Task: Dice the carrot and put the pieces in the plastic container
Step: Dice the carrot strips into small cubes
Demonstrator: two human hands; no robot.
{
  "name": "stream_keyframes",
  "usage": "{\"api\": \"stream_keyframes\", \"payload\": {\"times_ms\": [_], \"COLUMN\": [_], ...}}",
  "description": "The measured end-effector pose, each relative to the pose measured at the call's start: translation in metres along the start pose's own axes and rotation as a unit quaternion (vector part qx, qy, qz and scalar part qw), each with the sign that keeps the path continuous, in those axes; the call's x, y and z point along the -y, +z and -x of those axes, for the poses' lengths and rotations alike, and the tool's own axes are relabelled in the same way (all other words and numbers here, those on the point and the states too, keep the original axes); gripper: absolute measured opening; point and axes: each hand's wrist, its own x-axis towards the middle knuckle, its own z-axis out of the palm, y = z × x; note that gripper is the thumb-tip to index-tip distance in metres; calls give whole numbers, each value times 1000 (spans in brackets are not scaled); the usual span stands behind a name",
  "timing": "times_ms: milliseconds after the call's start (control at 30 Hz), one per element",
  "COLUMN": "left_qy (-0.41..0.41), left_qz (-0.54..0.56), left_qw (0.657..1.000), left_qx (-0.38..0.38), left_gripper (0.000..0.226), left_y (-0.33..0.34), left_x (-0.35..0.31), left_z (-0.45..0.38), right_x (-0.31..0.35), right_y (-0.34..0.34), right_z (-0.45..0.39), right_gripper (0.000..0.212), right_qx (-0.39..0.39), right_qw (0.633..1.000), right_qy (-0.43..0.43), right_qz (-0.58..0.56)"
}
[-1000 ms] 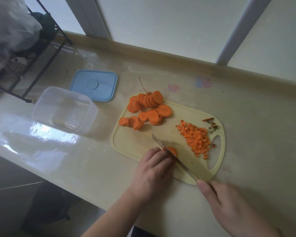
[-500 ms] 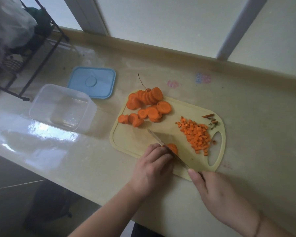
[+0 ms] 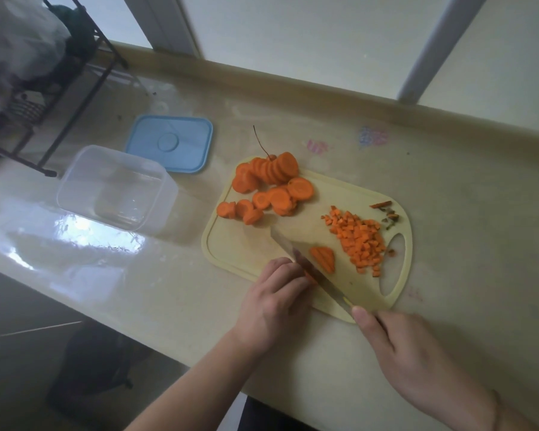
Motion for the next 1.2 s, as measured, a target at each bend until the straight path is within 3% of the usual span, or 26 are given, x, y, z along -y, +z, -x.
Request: {"api": "stream_keyframes", "payload": {"times_ms": [400, 667, 967, 1200], "left_qy": [-5, 4, 8, -5], "left_qz": [2, 5, -20, -6], "left_qw": [1000, 1000, 1000, 1000], "left_qx": [9, 8, 14, 25], "left_gripper": [13, 12, 15, 18], "left_y": [0, -2, -2, -5], "left_x": [3, 3, 2, 2], "left_z": [1, 0, 5, 7], "right_x": [-18, 9, 9, 1], "right_y": [3, 11, 4, 2], "right_z": [18, -22, -8, 7], "right_gripper": [90, 80, 73, 80], "right_qx": [14, 1, 1, 18], "right_qw": [998, 999, 1000, 1000], "right_qy": [57, 15, 7, 17], "right_qz": [27, 30, -5, 3]}}
